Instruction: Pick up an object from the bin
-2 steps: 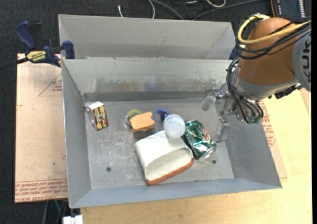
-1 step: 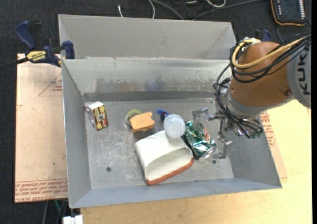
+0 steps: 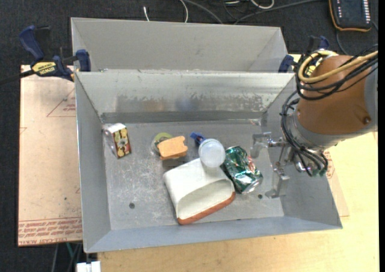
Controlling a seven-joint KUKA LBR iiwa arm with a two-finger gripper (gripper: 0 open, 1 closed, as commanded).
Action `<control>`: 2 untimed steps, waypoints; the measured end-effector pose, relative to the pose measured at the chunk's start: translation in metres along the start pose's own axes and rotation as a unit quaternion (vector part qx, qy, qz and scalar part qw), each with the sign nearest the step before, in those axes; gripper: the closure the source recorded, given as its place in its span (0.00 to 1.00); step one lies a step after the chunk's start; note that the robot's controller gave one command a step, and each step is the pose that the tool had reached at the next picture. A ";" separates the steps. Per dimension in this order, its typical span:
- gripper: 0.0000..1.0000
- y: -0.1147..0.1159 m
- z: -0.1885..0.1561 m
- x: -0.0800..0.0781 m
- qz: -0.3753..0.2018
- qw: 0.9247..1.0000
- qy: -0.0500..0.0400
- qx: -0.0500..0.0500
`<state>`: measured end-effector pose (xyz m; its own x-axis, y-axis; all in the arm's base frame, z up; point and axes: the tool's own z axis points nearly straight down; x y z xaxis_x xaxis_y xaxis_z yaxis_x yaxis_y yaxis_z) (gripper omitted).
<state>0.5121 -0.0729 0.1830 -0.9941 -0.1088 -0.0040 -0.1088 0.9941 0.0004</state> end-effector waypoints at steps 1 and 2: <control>0.00 -0.008 0.027 0.012 -0.124 0.992 0.001 -0.001; 0.00 0.017 0.094 -0.037 -0.130 0.992 -0.003 0.000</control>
Offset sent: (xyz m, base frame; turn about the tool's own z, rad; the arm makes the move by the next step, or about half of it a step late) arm 0.0469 0.0298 -0.1130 -0.2255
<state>0.5476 -0.0521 0.0890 -0.9326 -0.3608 -0.0106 -0.3608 0.9326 -0.0024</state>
